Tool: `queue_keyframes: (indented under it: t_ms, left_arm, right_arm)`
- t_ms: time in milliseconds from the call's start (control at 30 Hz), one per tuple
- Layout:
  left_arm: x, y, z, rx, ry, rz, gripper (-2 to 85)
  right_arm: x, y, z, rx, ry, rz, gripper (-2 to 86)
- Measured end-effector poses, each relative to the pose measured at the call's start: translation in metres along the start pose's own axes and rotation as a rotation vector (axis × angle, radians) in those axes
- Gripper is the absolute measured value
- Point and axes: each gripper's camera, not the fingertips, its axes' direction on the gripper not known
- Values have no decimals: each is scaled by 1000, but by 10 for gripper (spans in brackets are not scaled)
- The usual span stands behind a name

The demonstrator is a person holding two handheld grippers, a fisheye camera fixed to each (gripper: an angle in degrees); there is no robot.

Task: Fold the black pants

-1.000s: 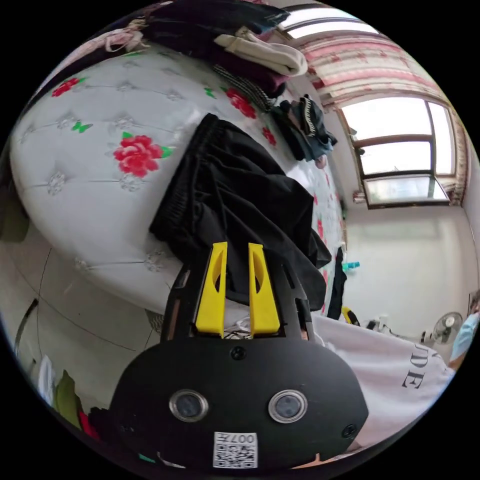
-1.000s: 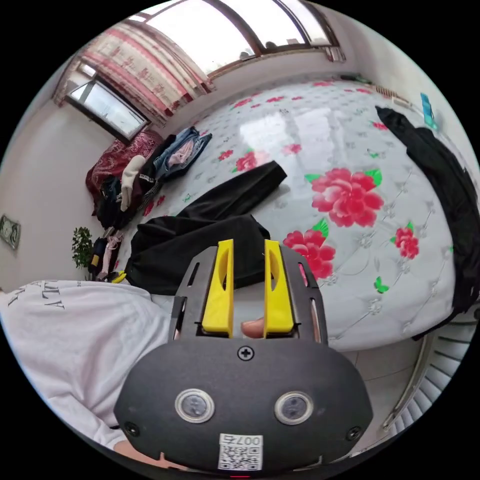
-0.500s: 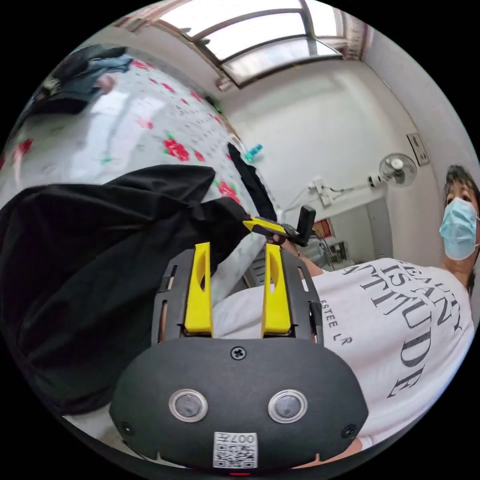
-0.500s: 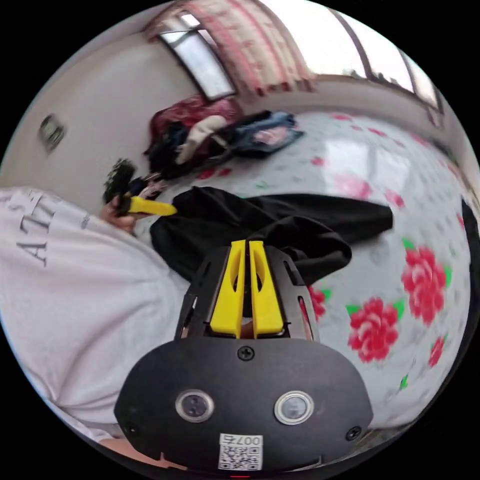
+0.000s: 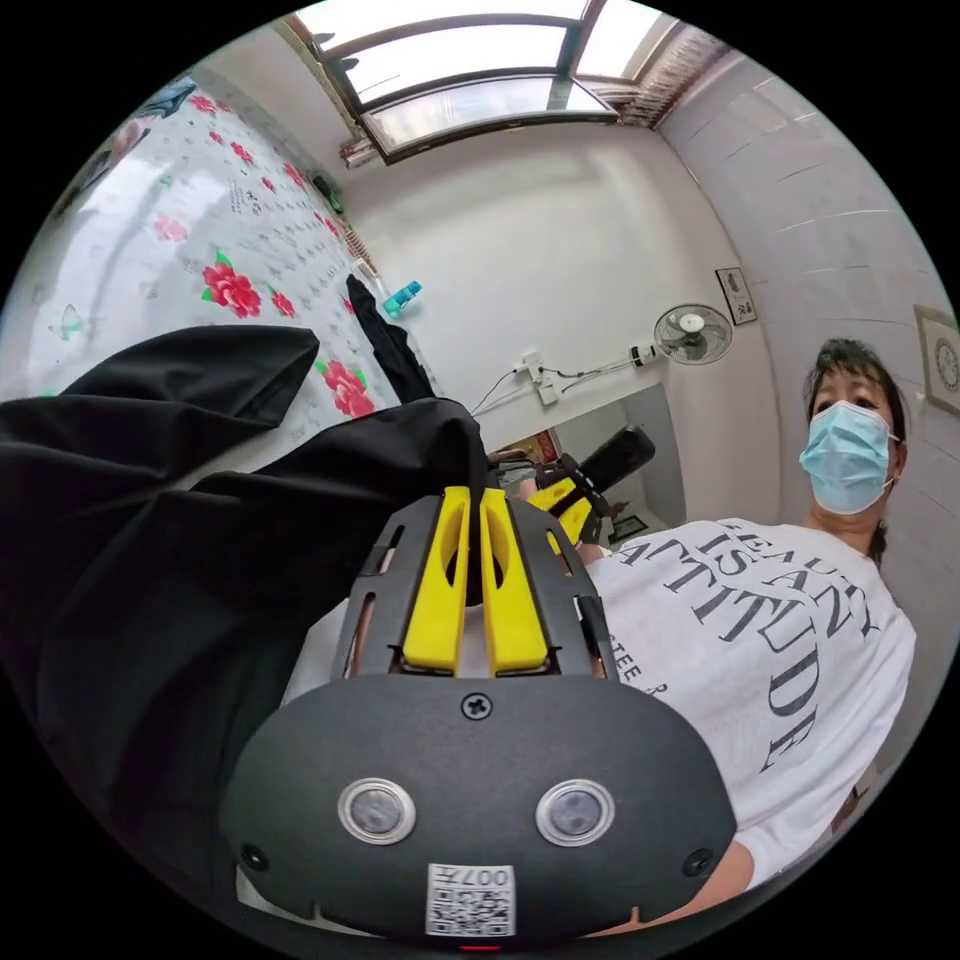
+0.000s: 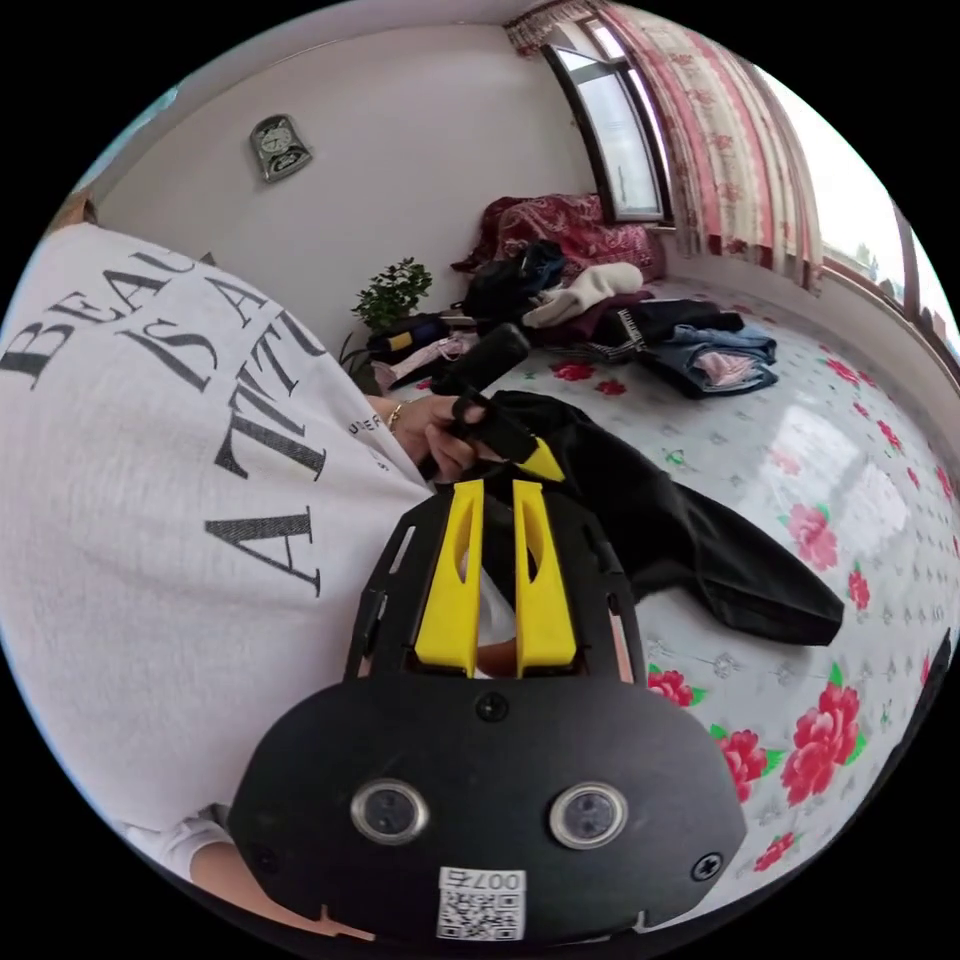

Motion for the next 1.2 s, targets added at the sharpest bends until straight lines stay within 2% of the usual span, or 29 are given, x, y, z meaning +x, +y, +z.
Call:
queue_keyframes:
  t_ms: [100, 167, 400, 500, 700, 800, 867, 1033, 1100, 1167, 1200]
  left_arm:
    - [4, 15, -23, 58, 38, -14, -9]
    - [8, 21, -30, 74, 49, -16, -9]
    - [34, 28, -31, 35, 16, 35, -9]
    - [38, 28, -33, 54, 23, 38, -9]
    - [40, 21, -17, 35, 5, 51, -3]
    - [42, 17, -16, 67, -59, 68, 20]
    - [38, 14, -13, 53, -136, 66, 35]
    - [-4, 9, 31, -139, -395, -30, 32]
    - [-25, 10, 52, -222, -448, -88, 27]
    - [-38, 11, 68, -272, -461, -119, 20]
    - [-43, 11, 74, -287, -478, -137, 11]
  right_arm:
    - [1, 5, 0, -57, 106, 42, 32]
    - [-1, 0, 10, -105, 78, 61, 33]
    - [-13, -27, 13, -64, -32, 138, 29]
    - [-16, -32, 25, -154, -53, 155, 22]
    - [-55, -48, 47, -253, 131, 59, 4]
    - [-58, -57, 4, -123, 181, 68, 0]
    - [-50, -59, -55, 30, 204, 120, -2]
    - [-33, -34, -187, 446, 184, 202, -3]
    - [-22, -24, -210, 479, 209, 257, -3]
    - [-25, -26, -228, 366, 381, 274, -3]
    - [-30, -24, -236, 375, 432, 259, -3]
